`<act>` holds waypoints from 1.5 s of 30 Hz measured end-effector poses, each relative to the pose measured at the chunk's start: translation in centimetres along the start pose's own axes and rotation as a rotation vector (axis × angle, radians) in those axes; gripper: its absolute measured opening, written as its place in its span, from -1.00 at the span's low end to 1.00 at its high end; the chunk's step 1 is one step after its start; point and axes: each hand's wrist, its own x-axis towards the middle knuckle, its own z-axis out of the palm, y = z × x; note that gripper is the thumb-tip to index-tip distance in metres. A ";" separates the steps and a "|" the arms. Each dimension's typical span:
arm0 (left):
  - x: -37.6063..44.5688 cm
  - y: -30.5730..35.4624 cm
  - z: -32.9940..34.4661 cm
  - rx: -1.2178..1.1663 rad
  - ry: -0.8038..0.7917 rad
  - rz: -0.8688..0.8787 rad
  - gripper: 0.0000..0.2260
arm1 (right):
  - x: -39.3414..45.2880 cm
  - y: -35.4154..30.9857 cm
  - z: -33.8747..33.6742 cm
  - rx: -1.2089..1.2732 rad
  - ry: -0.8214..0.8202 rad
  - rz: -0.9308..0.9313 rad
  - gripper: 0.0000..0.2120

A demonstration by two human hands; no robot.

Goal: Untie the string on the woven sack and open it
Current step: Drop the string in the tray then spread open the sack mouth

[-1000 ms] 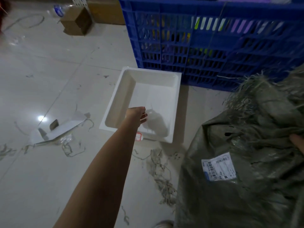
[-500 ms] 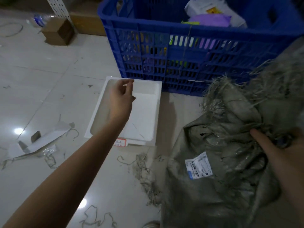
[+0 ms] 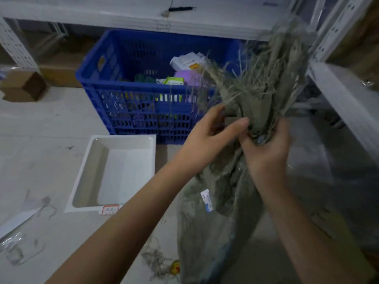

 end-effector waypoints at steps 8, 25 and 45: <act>0.7 -2.4 0.1 0.129 0.047 0.088 -0.41 | 0.0 1.5 0.8 0.387 -0.204 0.154 -0.56; -4.2 -11.9 -2.2 0.028 -0.175 -0.420 -0.75 | -1.6 8.6 -5.0 0.366 -0.327 1.100 -0.53; -5.7 -11.2 -2.4 0.087 0.385 -0.574 -0.91 | -4.8 8.5 -6.1 0.194 -0.356 1.006 -0.74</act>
